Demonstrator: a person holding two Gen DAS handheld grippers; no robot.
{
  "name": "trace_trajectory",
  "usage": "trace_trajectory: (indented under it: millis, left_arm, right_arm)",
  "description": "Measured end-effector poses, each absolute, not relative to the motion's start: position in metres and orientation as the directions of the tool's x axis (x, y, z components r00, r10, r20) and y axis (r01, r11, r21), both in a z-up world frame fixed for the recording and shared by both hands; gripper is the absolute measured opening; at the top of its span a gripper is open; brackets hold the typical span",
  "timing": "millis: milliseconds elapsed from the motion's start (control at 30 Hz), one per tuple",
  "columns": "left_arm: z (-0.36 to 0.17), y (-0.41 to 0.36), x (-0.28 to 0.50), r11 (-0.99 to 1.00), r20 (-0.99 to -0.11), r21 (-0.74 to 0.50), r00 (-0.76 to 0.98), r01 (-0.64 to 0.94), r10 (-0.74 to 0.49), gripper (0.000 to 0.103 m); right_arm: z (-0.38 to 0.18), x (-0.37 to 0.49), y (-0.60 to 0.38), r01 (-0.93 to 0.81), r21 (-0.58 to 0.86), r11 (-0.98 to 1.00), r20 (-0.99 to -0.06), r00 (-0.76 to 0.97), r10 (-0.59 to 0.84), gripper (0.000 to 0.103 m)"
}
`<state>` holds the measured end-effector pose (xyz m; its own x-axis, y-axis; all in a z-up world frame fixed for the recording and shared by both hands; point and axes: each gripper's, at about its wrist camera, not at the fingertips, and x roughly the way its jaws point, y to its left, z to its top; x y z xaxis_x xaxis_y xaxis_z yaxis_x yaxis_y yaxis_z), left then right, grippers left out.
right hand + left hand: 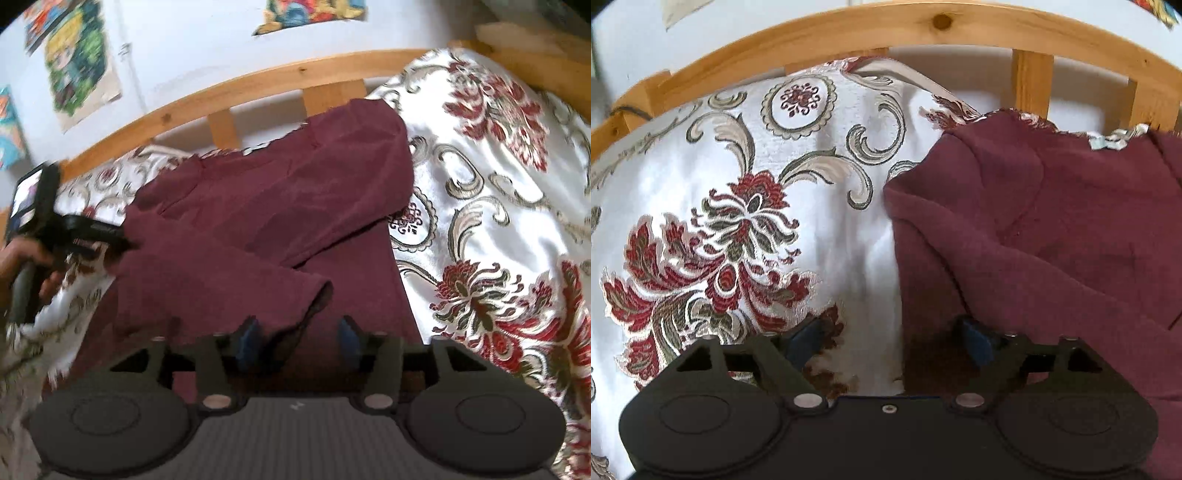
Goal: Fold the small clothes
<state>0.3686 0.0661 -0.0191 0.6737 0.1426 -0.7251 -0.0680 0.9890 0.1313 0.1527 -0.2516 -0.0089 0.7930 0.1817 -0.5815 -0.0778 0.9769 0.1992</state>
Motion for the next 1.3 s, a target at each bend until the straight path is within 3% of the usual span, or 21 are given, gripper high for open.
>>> trace_trajectory:
  millis: [200,333,633,967,1300]
  left_arm:
    - [-0.008,0.062,0.344,0.986,-0.698,0.16,0.702,-0.033,0.137,0.088]
    - [0.011,0.069,0.303,0.991,-0.67,0.127,0.739,0.03,0.063,0.096]
    - [0.037,0.071,0.187,0.958,-0.667,0.123,0.736,0.26,-0.115,0.102]
    - [-0.005,0.052,0.103,0.84,-0.717,0.168,0.649,0.515,-0.255,0.102]
    - [-0.037,0.011,0.081,0.666,-0.736,0.349,0.633,0.659,-0.241,0.102]
  right_arm:
    - [0.0,0.125,-0.251,-0.153,0.115,0.981,-0.566,0.802,0.191,0.091]
    - [0.004,0.103,-0.255,-0.202,0.085,0.976,-0.562,0.799,0.214,0.101]
    - [0.008,0.053,-0.237,-0.33,-0.128,0.935,-0.613,0.767,0.187,0.103]
    - [-0.015,0.03,-0.233,-0.324,-0.387,0.863,-0.706,0.707,-0.051,0.103]
    - [-0.032,0.038,-0.242,-0.27,-0.397,0.877,-0.708,0.698,-0.105,0.103]
